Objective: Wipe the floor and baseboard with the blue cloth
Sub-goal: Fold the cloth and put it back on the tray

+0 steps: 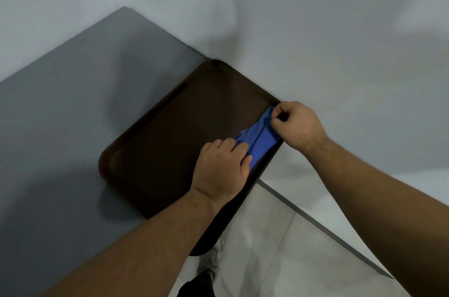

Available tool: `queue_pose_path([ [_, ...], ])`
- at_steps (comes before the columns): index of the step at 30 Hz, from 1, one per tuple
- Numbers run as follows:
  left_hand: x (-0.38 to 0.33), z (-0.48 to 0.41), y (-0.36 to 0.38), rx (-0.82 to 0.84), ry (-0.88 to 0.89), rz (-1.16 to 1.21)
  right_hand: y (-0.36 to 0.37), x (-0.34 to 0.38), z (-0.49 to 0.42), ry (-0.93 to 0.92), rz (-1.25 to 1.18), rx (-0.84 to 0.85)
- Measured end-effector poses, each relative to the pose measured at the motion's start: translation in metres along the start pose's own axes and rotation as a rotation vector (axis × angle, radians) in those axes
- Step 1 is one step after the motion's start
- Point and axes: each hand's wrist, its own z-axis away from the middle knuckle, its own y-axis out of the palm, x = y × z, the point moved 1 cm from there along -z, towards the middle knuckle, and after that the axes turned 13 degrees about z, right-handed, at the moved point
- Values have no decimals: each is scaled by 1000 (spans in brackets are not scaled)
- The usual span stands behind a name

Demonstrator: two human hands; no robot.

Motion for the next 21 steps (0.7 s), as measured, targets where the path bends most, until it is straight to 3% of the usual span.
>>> queue_pose_path([
  [4,4,-6,3,91,-83,-73,1,-8,7,23,23,-67],
  [9,10,-1,5,54,-140,-118,15,-15,23,77,-18,-178],
  [14,23,-4,-2,17,-191,-178,31,-2,24,29,-112,-61],
  [21,41,-18,-17,48,-240,-196,39,33,3,-18,5,-129],
])
